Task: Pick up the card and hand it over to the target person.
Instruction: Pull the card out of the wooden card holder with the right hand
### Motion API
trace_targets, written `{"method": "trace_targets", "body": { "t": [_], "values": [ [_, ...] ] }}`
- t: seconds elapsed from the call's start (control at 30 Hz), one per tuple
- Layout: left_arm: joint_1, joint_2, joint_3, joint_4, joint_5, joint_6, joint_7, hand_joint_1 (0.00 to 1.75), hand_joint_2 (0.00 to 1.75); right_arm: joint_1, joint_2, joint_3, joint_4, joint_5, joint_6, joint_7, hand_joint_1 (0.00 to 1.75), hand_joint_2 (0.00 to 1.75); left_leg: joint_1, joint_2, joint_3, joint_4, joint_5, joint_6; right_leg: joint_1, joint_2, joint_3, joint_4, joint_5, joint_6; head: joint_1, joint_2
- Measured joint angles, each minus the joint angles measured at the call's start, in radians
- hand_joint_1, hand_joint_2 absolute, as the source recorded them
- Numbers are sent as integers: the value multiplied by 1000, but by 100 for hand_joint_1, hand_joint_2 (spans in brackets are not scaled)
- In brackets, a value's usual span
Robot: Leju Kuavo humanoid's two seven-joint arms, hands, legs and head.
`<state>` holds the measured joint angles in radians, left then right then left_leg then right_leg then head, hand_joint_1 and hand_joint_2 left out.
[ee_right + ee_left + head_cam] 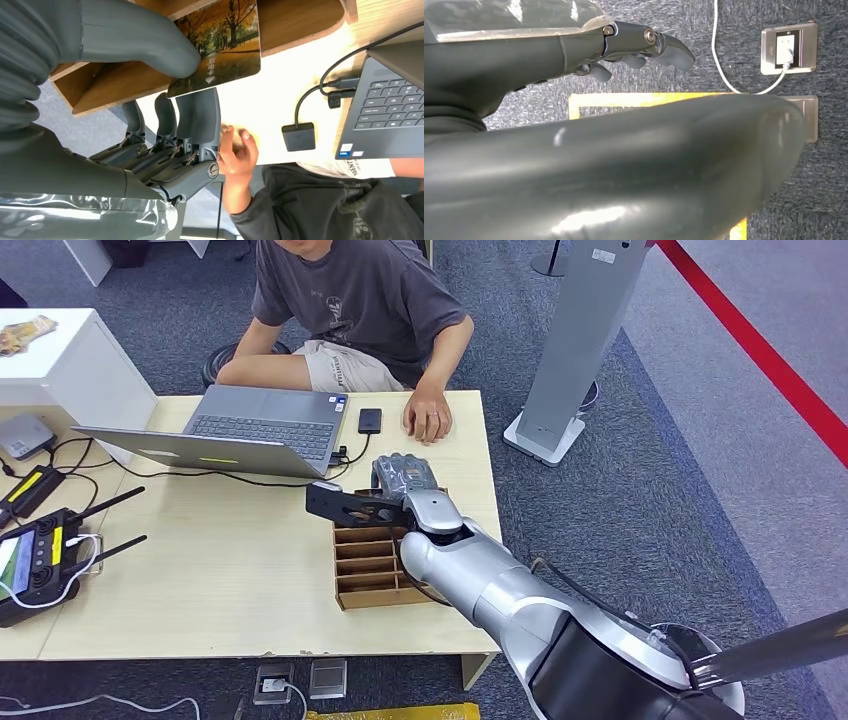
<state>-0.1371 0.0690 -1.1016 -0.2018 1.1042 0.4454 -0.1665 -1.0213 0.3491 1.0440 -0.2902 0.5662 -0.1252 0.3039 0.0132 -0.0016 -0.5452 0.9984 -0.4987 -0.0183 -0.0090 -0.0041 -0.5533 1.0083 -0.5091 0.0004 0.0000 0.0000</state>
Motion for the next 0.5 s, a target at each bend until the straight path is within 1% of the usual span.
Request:
{"method": "trace_targets", "body": {
  "t": [0.3, 0.5],
  "values": [
    [1, 0, 4, 0, 3, 1, 1, 0, 0, -1, 0, 2, -5, -11, -1, -8, 120, 175, 0, 0, 0, 0, 0, 0, 0, 0, 0, 0, 0, 0, 0, 0],
    [3, 0, 9, 0, 7, 4, -2, 0, 0, -1, 0, 12, -12, -20, 2, -12, 125, 175, 0, 0, 0, 0, 0, 0, 0, 0, 0, 0, 0, 0, 0, 0]
  ]
}}
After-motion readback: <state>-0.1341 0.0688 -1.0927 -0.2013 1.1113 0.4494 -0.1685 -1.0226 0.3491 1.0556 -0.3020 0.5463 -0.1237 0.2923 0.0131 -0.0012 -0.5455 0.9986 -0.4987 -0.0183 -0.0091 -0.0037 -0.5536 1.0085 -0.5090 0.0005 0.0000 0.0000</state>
